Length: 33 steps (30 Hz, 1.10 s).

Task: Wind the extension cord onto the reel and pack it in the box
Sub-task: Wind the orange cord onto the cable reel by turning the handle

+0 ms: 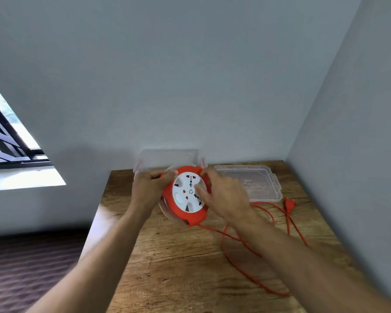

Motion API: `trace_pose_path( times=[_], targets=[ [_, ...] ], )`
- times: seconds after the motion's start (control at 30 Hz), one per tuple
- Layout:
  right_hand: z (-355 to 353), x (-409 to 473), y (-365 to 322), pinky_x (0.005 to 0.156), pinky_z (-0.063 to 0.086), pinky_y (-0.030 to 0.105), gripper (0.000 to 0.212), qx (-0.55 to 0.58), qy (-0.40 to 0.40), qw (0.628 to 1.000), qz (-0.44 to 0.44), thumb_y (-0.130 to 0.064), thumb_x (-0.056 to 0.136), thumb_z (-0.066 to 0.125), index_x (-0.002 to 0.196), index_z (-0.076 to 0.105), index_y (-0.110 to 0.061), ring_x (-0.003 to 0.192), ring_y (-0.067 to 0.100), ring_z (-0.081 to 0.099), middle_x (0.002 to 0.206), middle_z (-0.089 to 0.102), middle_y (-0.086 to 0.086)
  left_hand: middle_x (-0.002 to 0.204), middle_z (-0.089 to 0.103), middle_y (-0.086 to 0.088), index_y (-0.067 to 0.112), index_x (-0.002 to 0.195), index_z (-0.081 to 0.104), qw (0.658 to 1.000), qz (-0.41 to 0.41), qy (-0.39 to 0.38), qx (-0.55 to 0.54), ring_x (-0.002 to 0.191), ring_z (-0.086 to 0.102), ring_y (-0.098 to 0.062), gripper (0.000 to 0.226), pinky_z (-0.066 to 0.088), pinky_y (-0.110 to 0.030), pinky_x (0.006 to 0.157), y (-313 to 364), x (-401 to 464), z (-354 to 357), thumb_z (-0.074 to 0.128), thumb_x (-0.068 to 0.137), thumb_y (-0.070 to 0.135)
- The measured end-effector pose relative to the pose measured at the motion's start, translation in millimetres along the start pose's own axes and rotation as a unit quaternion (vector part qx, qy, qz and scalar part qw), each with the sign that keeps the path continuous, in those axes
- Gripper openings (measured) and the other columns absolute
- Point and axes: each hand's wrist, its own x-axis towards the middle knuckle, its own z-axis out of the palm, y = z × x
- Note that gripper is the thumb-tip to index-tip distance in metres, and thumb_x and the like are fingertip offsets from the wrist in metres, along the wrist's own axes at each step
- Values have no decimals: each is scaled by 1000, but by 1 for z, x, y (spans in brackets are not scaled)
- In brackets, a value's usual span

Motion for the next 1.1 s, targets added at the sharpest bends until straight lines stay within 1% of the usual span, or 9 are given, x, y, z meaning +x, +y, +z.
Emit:
trace_pose_path(
  times=[0.1,0.2,0.27,0.43,0.67,0.8,0.9,1.0,1.1],
  targets=[
    [-6,-3,13,43,49,33,46,-88,-62,937,-333,-26,91,64,132,48,-38,70,31,69,135,57,11,77,82,-14,14,76,86,998,-38,-57,2,69,73,-21,15,59,-30,64,7,9,-7,87,79,28],
    [-8,-4,11,44,54,37,59,-112,-123,872,-460,-10,92,51,140,44,-43,77,33,69,150,41,18,82,83,-13,10,82,85,987,-59,-131,68,76,77,-24,19,63,-30,65,15,15,-11,86,80,29],
    [-7,-6,3,43,54,37,60,-123,-129,856,-486,-11,94,49,143,41,-45,72,32,68,150,39,20,88,83,-17,6,86,84,976,-76,-171,107,79,76,-28,22,62,-39,78,20,18,-12,85,80,27],
    [-7,-6,0,40,51,35,57,-127,-106,864,-476,-14,90,65,136,46,-42,54,29,60,137,45,21,89,82,-20,2,87,82,968,-85,-200,124,76,75,-30,23,61,-43,81,27,19,-15,84,82,24],
    [0,-6,-2,40,54,39,78,-134,-93,870,-465,-26,77,83,136,34,-41,51,32,61,130,54,21,78,83,-9,7,84,83,959,-53,-233,151,66,80,-20,19,63,-29,62,31,18,-14,83,83,26],
    [3,-6,-4,47,51,35,62,-121,-73,946,-292,-44,86,63,137,28,-42,65,31,66,110,68,12,75,83,-3,15,83,86,987,-14,-123,98,71,79,-18,16,61,-27,63,20,12,-4,85,81,30],
    [10,-10,-14,59,47,33,59,-9,-54,996,-71,-55,75,59,127,32,-42,75,30,68,92,71,2,73,80,9,45,68,81,996,67,-39,54,67,72,7,17,52,-10,59,16,0,8,86,80,33],
    [16,-17,-26,52,45,27,59,140,-42,986,84,-50,70,66,120,36,-41,70,24,64,85,66,-4,76,76,16,62,68,75,990,125,12,59,75,68,14,33,49,-4,66,10,-14,17,85,79,33],
    [23,-20,-30,54,49,29,60,216,-73,960,164,-48,70,69,118,34,-41,78,23,66,93,66,-4,74,78,26,60,67,74,991,122,27,40,76,73,5,25,54,-12,68,4,-24,24,83,77,39]
  ],
)
